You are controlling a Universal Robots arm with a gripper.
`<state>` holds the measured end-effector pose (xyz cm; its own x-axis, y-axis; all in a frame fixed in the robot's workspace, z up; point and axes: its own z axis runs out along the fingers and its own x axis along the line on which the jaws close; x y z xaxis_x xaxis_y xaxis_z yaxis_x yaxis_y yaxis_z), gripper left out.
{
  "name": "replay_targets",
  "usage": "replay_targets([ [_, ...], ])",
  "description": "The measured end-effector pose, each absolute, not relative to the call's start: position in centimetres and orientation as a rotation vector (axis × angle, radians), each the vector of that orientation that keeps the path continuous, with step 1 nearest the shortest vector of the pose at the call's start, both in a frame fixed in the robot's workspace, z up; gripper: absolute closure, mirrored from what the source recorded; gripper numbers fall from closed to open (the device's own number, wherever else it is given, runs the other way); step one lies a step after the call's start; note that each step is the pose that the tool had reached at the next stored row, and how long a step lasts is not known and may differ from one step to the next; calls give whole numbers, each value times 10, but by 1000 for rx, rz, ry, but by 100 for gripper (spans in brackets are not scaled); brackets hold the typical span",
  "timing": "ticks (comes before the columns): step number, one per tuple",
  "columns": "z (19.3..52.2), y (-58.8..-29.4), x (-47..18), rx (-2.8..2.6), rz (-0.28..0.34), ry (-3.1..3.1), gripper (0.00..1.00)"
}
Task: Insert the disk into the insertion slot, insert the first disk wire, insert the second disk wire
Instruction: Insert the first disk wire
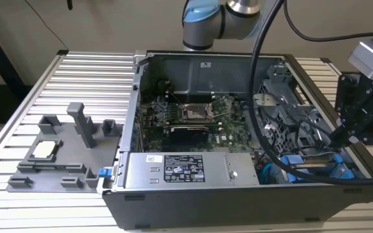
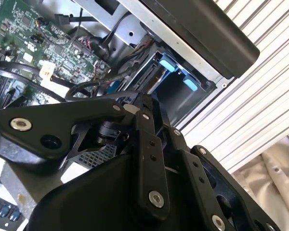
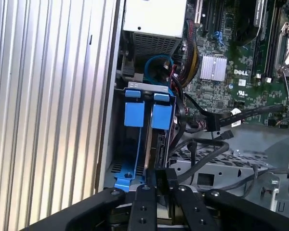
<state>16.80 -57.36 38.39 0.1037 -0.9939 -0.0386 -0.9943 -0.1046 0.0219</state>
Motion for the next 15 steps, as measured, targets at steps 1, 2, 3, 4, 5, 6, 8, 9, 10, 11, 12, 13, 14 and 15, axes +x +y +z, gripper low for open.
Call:
replay_targets([
  [1, 384, -574, 168, -2318, 71, 2100, 81],
  [2, 383, -574, 168, -2308, 74, 2105, 81],
  [3, 383, -574, 168, -2298, 76, 2113, 81],
  [4, 382, -574, 168, -2286, 77, 2125, 81],
  [5, 381, -574, 168, -2273, 78, 2137, 81],
  [6, 380, -574, 168, -2265, 79, 2145, 81],
  [8, 379, -574, 168, -2259, 82, 2146, 81],
  [9, 378, -574, 168, -2257, 84, 2144, 81],
  [10, 378, -574, 168, -2255, 87, 2142, 81],
  [11, 378, -574, 168, -2255, 87, 2142, 81],
  [12, 378, -574, 167, -2255, 88, 2142, 81],
  [13, 378, -574, 168, -2255, 88, 2142, 81],
  [14, 378, -574, 168, -2255, 88, 2142, 81],
  [15, 377, -574, 168, -2254, 88, 2141, 81],
])
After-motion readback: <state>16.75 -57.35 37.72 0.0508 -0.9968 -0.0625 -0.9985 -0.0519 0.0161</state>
